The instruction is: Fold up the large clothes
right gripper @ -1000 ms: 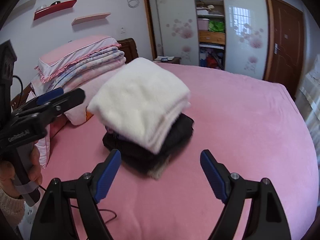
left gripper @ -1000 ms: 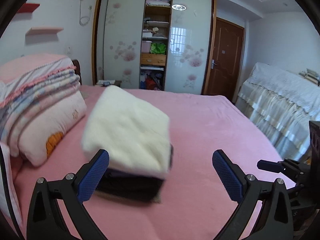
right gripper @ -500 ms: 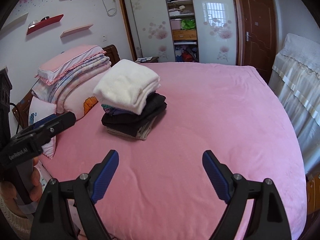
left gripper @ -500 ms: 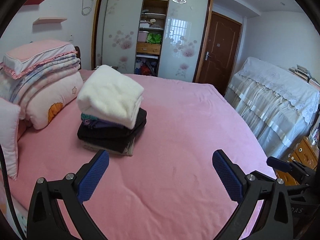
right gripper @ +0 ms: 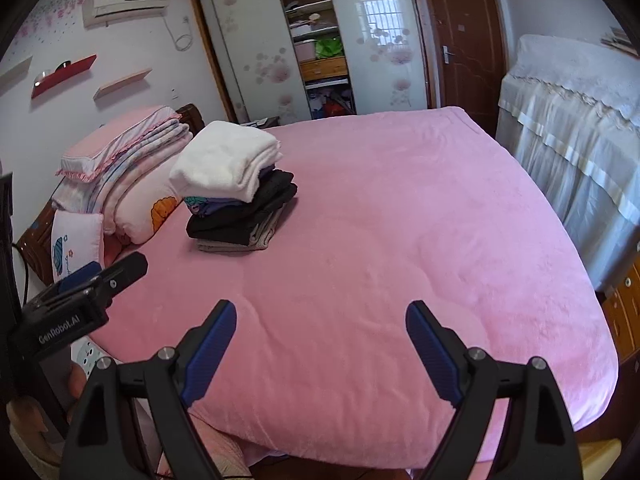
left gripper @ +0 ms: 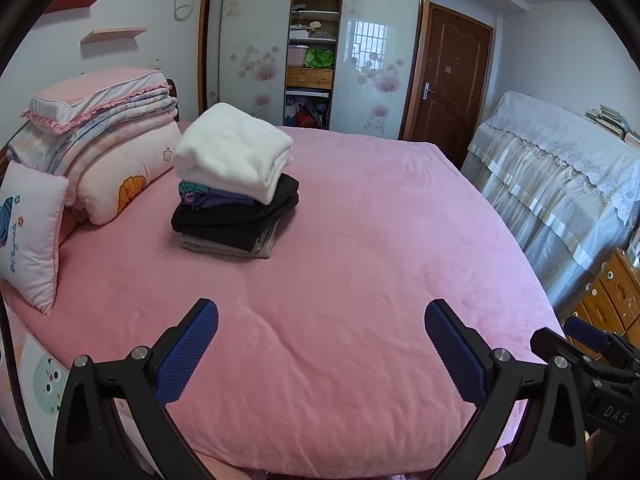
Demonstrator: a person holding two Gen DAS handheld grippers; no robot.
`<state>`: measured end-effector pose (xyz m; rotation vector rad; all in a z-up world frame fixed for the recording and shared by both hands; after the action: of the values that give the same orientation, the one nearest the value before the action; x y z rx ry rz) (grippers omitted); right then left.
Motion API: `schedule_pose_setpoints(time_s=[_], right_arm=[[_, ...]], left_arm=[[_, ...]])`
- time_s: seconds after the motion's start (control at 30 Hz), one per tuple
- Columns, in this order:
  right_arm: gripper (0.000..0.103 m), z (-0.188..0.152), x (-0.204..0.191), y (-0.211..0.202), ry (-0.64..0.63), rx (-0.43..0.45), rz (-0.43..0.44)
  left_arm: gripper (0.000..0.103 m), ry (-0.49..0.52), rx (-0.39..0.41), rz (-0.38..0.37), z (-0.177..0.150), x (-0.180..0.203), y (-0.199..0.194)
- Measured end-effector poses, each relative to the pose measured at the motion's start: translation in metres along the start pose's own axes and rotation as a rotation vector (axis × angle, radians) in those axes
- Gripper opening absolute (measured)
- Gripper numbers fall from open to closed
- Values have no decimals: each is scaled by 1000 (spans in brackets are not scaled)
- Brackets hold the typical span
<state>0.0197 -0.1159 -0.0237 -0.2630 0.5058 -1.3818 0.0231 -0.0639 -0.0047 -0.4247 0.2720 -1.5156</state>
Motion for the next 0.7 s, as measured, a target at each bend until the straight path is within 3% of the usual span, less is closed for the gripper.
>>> schedule_pose_setpoints(time_s=[0.27,0.7], right_arm=[[88,-10,9,-10,-18,14,-60],[88,-13,11,-5,-42,9,-75]], left_arm=[[102,43,-14,2,-8,19,-3],[102,79,-36,20,-11,26,10]])
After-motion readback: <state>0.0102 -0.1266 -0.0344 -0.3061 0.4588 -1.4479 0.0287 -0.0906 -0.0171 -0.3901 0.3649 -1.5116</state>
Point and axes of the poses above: each gripper's, at about its wrist camera, not at the fingertips, and y roughly the way its jaws point, x to its right, z to its top, the point moved 9 cm from there along y, roughly the way its jaws point, and after that the axes turned 13 degrees about x, right-handed, at the moved point
